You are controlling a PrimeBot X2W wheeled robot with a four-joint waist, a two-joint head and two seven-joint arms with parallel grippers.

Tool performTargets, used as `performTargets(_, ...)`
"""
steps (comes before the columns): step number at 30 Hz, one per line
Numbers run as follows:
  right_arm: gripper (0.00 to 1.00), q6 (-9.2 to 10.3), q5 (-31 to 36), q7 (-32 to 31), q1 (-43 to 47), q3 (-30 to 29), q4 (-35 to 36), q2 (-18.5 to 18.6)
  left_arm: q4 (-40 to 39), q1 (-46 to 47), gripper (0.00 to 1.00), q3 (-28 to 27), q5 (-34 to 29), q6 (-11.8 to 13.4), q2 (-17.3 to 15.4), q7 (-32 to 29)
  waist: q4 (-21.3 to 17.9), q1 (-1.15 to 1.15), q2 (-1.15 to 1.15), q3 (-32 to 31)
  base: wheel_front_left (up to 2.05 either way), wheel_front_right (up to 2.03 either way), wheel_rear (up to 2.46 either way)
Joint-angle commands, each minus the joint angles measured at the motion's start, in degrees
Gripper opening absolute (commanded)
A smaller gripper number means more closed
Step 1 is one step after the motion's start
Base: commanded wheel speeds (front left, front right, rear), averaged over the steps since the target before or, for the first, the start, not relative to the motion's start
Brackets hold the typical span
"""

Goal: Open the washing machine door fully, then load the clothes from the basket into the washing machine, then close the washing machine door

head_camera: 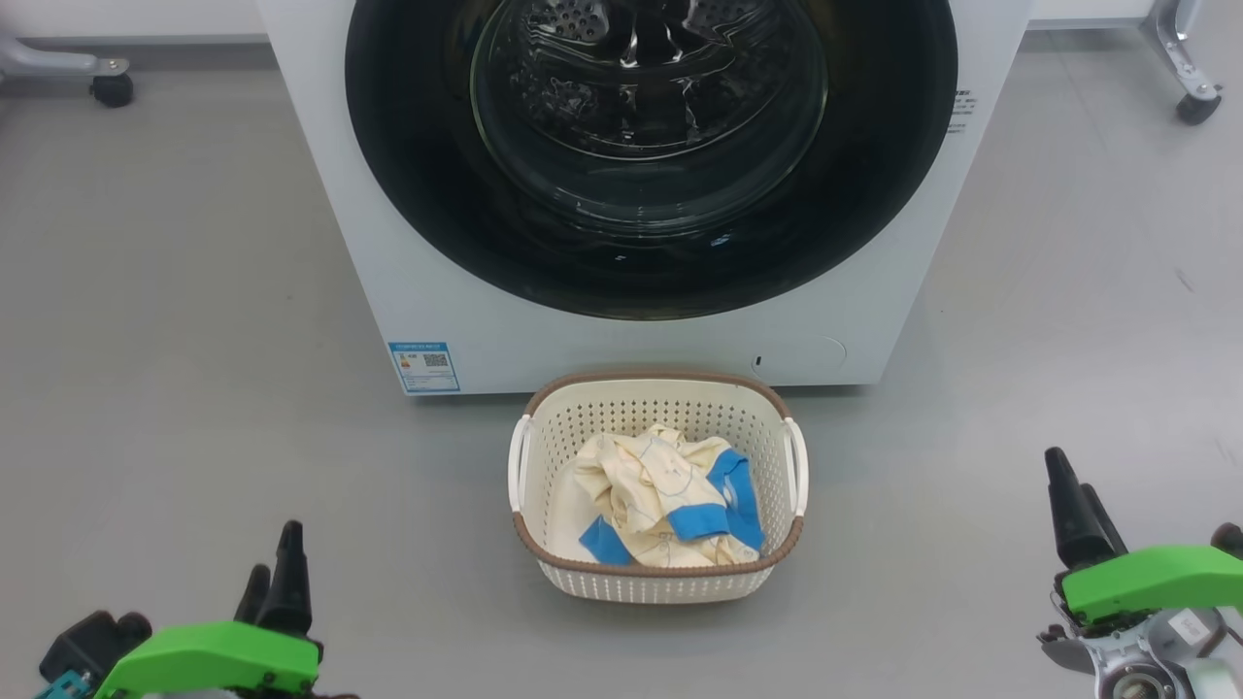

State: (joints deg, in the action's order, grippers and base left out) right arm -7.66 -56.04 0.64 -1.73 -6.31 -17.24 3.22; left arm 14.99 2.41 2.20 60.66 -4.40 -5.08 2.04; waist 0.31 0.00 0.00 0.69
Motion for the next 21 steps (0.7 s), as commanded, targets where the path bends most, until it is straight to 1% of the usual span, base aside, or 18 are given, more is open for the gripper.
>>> performTargets(1,1.00,0.07,3.2,0.8,-3.6,0.0,2.3,1.4,-2.4,3.4,1.00,-0.4,-3.1,0.3,-1.8,0.8,0.0,0.00,0.00,0.0,0.00,0.00,0.00)
performTargets(8,1.00,0.08,10.9,1.6,-4.1,0.2,2.8,1.4,-2.9,3.9,1.00,0.8,-9.9,0.9,-2.5,2.0,0.0,0.00,0.00,0.2,0.00,0.00,0.00)
performTargets(9,1.00,0.08,10.9,1.6,-4.1,0.2,2.8,1.4,-2.9,3.9,1.00,0.8,-9.9,0.9,-2.5,2.0,0.0,0.00,0.00,0.2,0.00,0.00,0.00)
performTargets(21,1.00,0.10,21.3,2.8,-4.5,2.4,3.4,1.0,-2.5,4.8,1.00,2.2,-18.8,1.1,-3.1,4.3,0.1,0.00,0.00,0.4,0.00,0.00,0.00)
